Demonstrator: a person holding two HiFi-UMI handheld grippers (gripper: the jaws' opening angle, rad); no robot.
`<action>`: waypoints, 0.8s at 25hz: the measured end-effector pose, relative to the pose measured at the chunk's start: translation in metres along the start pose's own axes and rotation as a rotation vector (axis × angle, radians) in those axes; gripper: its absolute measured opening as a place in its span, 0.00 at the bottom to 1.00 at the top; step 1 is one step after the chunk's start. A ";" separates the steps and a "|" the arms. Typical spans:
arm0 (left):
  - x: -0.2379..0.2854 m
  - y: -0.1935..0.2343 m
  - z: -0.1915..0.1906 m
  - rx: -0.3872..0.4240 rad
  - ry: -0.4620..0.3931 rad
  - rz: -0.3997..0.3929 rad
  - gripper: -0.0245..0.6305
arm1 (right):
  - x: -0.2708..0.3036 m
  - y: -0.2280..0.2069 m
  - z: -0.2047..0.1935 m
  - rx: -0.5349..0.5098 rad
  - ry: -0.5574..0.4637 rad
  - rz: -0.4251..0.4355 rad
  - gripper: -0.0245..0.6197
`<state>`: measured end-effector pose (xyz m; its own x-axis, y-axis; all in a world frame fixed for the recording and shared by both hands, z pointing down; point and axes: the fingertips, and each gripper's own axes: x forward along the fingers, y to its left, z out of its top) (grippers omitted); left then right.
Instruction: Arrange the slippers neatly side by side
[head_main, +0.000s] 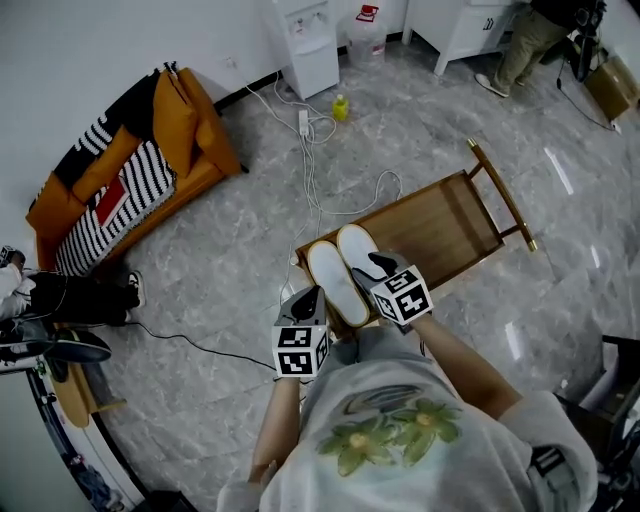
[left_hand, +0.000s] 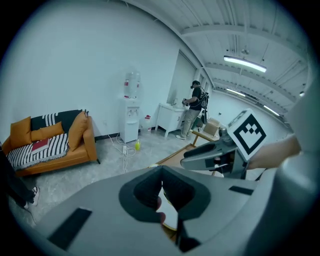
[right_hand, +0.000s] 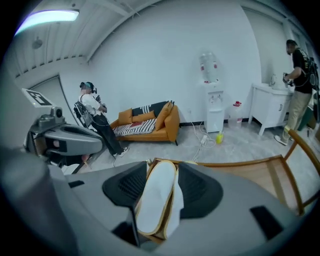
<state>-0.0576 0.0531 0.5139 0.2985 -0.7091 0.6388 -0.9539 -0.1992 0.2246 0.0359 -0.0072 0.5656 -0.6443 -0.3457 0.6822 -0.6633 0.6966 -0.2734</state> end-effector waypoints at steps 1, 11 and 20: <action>-0.002 -0.001 0.004 -0.008 -0.011 -0.006 0.06 | -0.006 0.003 0.003 0.002 -0.017 0.006 0.35; -0.027 -0.026 0.034 -0.005 -0.123 -0.050 0.06 | -0.053 0.040 0.028 -0.033 -0.164 0.035 0.31; -0.035 -0.040 0.032 0.023 -0.163 -0.046 0.06 | -0.075 0.065 0.034 -0.072 -0.241 0.044 0.13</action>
<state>-0.0305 0.0645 0.4589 0.3341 -0.7992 0.4997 -0.9405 -0.2476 0.2327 0.0279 0.0428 0.4741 -0.7496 -0.4478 0.4874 -0.6093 0.7545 -0.2439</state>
